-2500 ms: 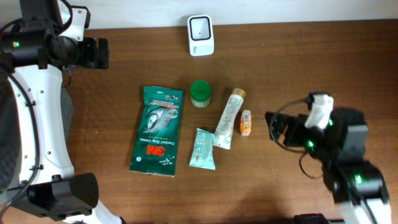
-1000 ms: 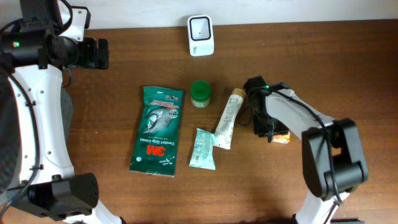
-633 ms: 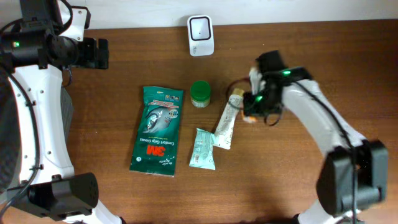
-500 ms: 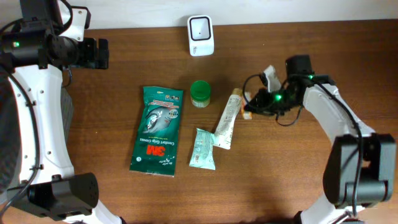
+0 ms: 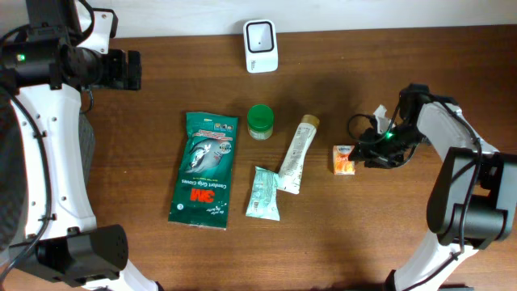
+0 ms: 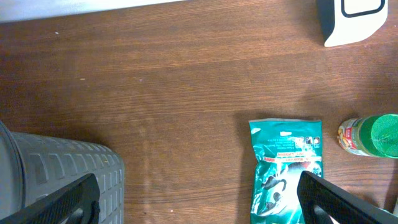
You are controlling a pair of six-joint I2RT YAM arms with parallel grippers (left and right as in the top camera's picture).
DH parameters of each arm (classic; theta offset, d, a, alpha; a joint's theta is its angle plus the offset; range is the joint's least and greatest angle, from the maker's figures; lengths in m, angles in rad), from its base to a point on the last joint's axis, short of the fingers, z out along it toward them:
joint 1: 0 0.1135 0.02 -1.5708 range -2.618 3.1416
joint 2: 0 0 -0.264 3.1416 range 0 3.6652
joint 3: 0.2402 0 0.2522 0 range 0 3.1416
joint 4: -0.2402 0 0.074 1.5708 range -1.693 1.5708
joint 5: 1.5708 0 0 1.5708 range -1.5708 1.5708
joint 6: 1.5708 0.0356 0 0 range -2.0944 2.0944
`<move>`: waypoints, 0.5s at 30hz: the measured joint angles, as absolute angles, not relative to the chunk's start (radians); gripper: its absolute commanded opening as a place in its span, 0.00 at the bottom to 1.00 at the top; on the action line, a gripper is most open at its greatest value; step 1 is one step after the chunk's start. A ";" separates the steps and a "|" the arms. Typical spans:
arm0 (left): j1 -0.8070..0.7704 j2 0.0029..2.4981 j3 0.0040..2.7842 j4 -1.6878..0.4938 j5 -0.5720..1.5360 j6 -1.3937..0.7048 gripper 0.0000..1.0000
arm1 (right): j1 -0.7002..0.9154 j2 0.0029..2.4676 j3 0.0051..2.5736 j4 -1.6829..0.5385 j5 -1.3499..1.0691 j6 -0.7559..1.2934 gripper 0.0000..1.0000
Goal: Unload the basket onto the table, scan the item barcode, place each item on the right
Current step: 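Grasp the orange Kleenex pack with the right gripper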
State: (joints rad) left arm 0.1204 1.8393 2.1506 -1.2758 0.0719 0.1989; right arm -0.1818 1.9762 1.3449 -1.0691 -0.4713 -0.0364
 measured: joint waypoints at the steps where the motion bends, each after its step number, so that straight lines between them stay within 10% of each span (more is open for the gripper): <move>1: 0.120 1.839 2.151 -1.275 0.072 0.199 0.99 | -0.184 1.982 1.372 -1.113 -0.459 -0.042 0.46; 8: 0.120 1.839 2.151 -1.276 0.072 0.199 0.99 | -0.191 1.599 1.652 -1.430 -0.434 -0.073 0.49; 15: 0.120 1.839 2.151 -1.276 0.072 0.199 0.99 | -0.183 1.610 1.061 -0.879 -0.392 0.155 0.58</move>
State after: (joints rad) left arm 0.1204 1.8393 2.1506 -1.2758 0.0719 0.1989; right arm -0.1825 1.6100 1.0607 -0.8791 -0.3923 0.1547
